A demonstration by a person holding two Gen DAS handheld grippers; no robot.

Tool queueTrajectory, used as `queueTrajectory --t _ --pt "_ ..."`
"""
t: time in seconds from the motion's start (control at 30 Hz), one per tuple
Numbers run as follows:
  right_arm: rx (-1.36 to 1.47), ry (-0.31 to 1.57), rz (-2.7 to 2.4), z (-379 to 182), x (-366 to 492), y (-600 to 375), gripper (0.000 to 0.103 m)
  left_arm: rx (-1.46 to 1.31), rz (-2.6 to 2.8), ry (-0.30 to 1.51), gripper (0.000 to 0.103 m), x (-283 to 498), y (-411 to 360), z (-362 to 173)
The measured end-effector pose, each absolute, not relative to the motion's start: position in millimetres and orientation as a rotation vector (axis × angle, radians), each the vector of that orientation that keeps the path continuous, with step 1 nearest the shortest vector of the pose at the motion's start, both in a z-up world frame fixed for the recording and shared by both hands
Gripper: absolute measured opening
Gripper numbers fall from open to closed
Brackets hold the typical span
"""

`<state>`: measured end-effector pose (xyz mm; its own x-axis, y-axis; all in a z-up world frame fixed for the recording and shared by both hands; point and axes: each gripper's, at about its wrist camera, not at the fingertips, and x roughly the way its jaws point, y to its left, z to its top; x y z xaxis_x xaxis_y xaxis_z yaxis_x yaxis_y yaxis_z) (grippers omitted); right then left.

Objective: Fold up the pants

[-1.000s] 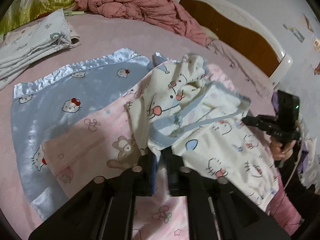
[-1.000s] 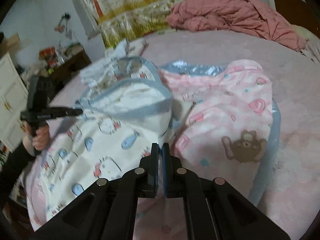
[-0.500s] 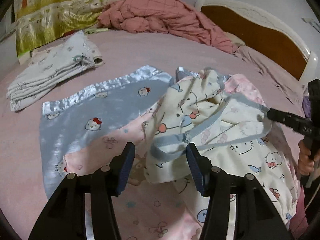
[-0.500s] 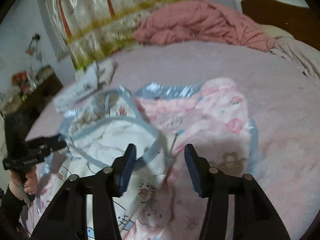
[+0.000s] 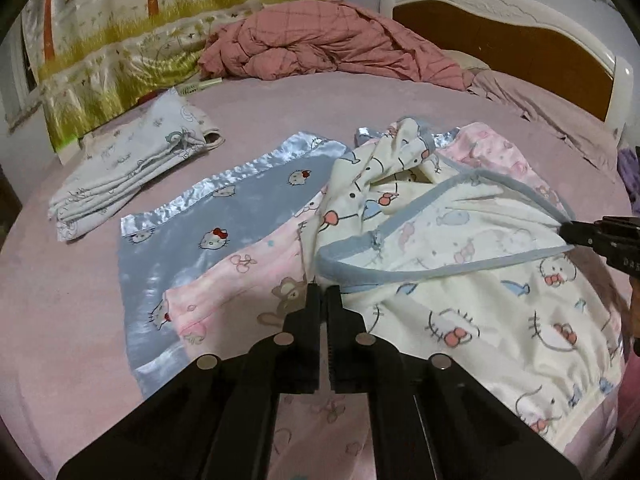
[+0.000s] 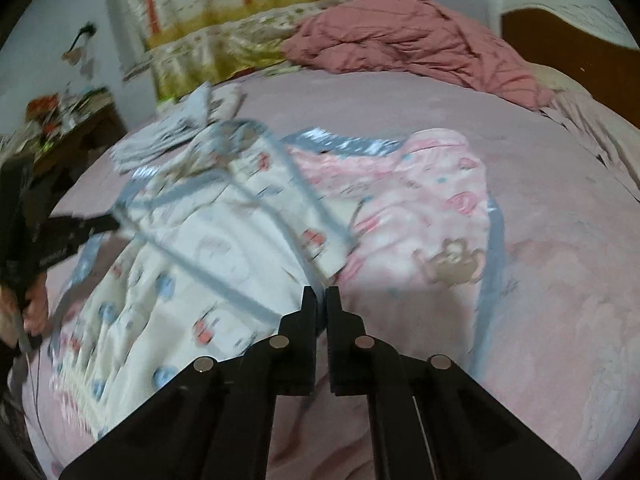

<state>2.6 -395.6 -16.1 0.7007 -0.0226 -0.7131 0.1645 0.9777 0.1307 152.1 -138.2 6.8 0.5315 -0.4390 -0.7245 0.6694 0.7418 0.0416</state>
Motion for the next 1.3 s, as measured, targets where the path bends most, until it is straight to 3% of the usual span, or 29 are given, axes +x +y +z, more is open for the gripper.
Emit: queueTrajectory --t 0.07,0.1,0.17,0.2,0.43,0.47,0.53,0.57,0.77,0.97,1.13,1.2,1.27,1.3 --pt "0.154 0.798 -0.108 -19.3 -0.5 -387.4 0.004 0.352 -0.670 0.762 0.006 149.7 -137.9 6.0" --pt "0.142 0.805 -0.114 -21.6 -0.9 -385.2 0.004 0.359 -0.666 0.763 0.013 149.0 -137.8 5.9" --pt "0.152 0.815 -0.114 -26.0 -1.0 -385.6 0.004 0.353 -0.656 0.765 0.071 149.1 -136.1 7.0" --pt "0.161 0.819 -0.115 -27.6 -0.4 -387.1 0.004 0.324 -0.661 0.744 0.074 147.4 -132.7 9.9" --pt "0.174 0.832 -0.133 -33.6 -3.0 -389.4 0.004 0.293 -0.704 0.719 0.070 155.8 -151.6 23.5" --pt "0.170 0.831 -0.137 -33.1 -3.2 -388.3 0.004 0.322 -0.706 0.716 0.043 156.1 -158.2 22.3" --pt "0.167 0.830 -0.138 -31.7 -4.5 -386.0 0.004 0.412 -0.727 0.769 0.003 157.7 -175.2 12.9" --pt "0.167 0.829 -0.138 -30.7 -5.3 -386.2 0.004 0.425 -0.760 0.808 0.002 158.8 -180.3 7.5" --pt "0.161 0.821 -0.147 -26.6 -9.3 -391.8 0.004 0.416 -0.733 0.811 0.002 157.3 -172.3 1.7" --pt "0.152 0.794 -0.204 -23.1 -19.4 -391.3 0.004 0.331 -0.626 0.691 0.002 149.9 -132.1 18.3" --pt "0.146 0.796 -0.195 -21.5 -27.1 -390.2 0.004 0.400 -0.635 0.731 0.004 145.2 -124.7 5.4" --pt "0.146 0.784 -0.186 -19.7 -27.6 -391.4 0.004 0.465 -0.625 0.709 0.016 137.7 -131.8 -0.5" --pt "0.175 0.747 -0.193 -11.7 -25.5 -398.7 0.004 0.474 -0.644 0.676 0.048 134.3 -140.1 2.7" --pt "0.205 0.735 -0.190 -7.2 -22.4 -404.1 0.004 0.456 -0.651 0.656 0.053 133.9 -145.1 8.9"
